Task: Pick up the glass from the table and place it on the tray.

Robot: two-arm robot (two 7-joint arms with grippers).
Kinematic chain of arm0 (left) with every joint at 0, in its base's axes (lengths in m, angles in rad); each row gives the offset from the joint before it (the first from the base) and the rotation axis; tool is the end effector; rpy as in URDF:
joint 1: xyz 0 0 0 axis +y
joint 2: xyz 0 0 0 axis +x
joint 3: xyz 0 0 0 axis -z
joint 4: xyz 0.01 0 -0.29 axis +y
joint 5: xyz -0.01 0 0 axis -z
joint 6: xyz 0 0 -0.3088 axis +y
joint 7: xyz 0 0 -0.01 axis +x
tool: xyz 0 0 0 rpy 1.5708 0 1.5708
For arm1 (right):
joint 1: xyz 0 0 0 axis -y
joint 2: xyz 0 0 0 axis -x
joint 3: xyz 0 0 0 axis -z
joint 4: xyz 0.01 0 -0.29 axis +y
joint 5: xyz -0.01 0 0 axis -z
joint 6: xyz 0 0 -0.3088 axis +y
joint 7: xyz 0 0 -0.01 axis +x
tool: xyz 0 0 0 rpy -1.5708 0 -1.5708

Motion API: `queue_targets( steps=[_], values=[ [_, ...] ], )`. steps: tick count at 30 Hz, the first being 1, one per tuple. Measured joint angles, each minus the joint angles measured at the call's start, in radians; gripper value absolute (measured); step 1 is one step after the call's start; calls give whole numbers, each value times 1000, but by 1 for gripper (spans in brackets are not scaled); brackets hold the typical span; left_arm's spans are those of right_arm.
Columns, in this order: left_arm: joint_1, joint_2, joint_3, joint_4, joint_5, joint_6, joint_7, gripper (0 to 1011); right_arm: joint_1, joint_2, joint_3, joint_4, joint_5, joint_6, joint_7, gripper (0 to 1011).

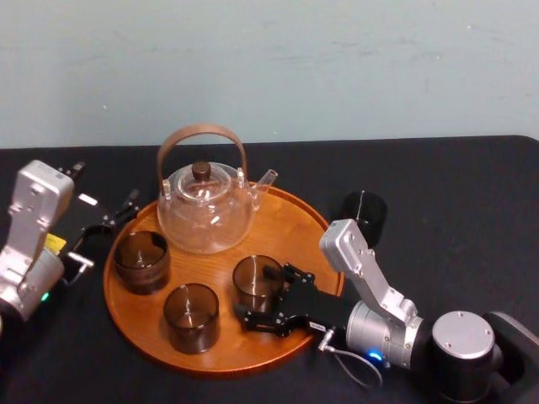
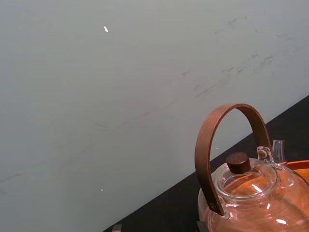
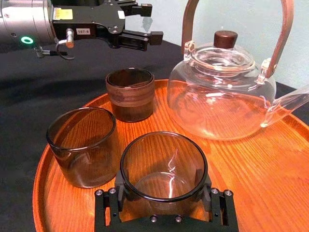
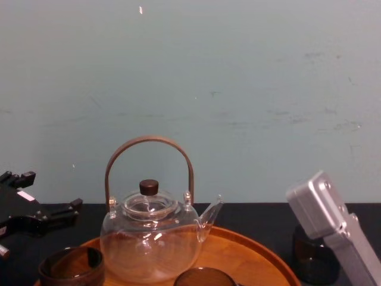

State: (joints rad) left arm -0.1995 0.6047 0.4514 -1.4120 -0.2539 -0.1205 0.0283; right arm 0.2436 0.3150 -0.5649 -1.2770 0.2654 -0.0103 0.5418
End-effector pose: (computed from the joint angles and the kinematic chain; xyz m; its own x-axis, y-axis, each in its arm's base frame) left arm 0.3581 0.0827 -0.3023 0.2923 0.8803 0.3737 -0.9553 0.2873 0.0703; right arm 0.3583 0.0375 -0.3482 0.8301 -0.5576 0.0039 0.5401 0.8021 -0.2548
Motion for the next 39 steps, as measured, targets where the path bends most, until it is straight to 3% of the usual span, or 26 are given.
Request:
queue_targets(
  steps=[26,31,39],
  values=[
    [0,0,0,0,0,0,0,1001,1,-9,-2,13,2,12,-8,906],
    [0,0,0,0,0,0,0,1001,0,-7,-3,14,0,17,-9,997],
    [0,0,0,0,0,0,0,1001,-9,1,3,-1,1,-2,-8,1002]
  ],
)
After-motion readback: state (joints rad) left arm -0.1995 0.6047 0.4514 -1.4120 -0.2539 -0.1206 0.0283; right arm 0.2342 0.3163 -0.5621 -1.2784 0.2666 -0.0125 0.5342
